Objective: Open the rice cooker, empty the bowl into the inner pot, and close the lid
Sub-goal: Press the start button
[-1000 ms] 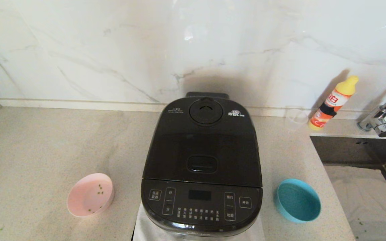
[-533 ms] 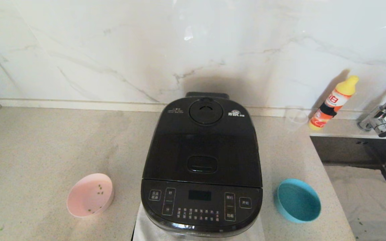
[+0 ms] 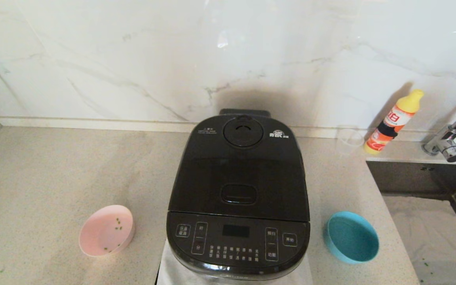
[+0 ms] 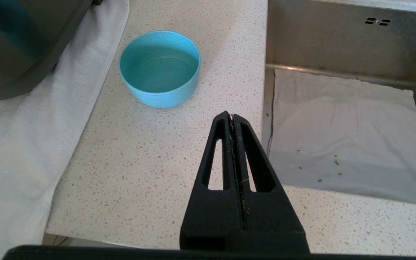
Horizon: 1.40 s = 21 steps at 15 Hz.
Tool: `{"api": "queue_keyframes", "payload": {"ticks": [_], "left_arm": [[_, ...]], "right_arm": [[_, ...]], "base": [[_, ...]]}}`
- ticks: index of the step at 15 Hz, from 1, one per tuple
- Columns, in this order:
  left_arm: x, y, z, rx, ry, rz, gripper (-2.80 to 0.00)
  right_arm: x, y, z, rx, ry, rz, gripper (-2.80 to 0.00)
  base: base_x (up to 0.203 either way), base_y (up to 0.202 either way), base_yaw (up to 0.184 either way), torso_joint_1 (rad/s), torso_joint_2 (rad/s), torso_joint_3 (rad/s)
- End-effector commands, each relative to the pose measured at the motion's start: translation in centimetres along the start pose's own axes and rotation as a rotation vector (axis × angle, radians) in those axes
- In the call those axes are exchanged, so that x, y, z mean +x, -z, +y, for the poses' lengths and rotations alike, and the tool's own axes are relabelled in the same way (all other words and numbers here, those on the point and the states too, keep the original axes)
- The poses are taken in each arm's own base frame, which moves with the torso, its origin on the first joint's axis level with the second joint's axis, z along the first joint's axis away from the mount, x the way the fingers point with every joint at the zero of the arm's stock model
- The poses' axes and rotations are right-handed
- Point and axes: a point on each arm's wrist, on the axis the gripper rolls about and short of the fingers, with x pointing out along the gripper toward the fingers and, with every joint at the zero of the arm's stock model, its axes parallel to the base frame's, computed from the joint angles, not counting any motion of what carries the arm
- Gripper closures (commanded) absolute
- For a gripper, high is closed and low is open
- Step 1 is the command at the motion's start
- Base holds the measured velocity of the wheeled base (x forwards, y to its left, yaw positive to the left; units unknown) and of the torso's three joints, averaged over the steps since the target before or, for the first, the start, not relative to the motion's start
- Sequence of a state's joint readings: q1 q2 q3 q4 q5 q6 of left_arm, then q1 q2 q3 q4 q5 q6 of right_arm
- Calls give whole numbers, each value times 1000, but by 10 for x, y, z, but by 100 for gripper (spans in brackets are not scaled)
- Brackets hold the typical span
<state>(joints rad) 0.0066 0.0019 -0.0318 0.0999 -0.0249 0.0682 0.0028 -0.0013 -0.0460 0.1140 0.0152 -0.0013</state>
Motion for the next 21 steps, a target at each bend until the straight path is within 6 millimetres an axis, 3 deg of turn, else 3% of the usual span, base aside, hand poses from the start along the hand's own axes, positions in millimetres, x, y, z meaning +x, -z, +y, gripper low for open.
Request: {"api": "queue_keyframes", "payload": {"ticks": [1,21], "left_arm": [[-1,-1,0,4,3,0,0],[0,-2,0,-25,-6,-30,0]], "right_arm": [[0,0,0,0,0,2,0],[0,0,0,-46,-7,4,0]], "base": [[0,0,0,0,0,0],[0,0,0,0,0,0]]}}
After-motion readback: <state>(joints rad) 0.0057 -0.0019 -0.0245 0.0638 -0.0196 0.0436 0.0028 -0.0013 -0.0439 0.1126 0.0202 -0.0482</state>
